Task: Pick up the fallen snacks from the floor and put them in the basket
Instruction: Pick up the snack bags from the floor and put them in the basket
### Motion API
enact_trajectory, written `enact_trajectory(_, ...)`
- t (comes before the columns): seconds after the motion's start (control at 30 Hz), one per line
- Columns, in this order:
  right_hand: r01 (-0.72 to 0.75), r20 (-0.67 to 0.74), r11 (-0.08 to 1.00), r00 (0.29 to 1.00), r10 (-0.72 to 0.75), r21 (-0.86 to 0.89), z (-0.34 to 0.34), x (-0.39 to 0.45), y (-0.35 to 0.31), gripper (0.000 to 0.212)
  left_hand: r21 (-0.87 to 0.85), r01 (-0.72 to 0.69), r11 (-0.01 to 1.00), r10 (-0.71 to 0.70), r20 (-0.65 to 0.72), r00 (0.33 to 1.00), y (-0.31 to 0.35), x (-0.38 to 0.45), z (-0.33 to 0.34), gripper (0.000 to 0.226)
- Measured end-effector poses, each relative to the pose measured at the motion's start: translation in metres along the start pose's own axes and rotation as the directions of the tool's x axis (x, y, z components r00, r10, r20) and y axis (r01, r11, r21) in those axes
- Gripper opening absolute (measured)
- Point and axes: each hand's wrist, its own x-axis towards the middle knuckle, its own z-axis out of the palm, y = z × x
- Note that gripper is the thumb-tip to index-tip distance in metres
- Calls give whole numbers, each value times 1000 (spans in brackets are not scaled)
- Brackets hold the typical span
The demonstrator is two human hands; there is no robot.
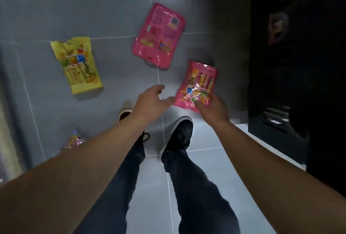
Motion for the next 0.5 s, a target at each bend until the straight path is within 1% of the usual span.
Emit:
enact_trajectory(0.1, -64, -33, 998, 997, 64, 8, 31, 71, 33, 44, 18, 2, 1000, -3, 47, 999, -24, 74, 40, 64)
enact_trajectory(0.2, -87, -84, 996, 993, 87, 10, 51, 131, 60, 48, 43, -25, 999, 21, 92, 996, -36, 134, 74, 67)
enact_trajectory(0.27, -90, -133, 995, 987, 94, 35, 59, 166, 76, 61, 52, -59, 997, 54, 96, 994, -38, 166, 93, 68)
enact_trajectory(0.33, -115, -187, 987, 973, 135, 110, 63, 192, 87, 75, 58, -91, 994, 85, 103, 991, -40, 193, 110, 66)
enact_trajectory(0.43, -182, -193, 958, 955, 226, 221, 65, 213, 92, 83, 60, -112, 992, 103, 142, 984, -40, 223, 129, 54)
enact_trajectory(0.5, -217, -155, 936, 951, 266, 276, 67, 222, 97, 74, 6, -127, 992, 124, 179, 976, -42, 236, 140, 41)
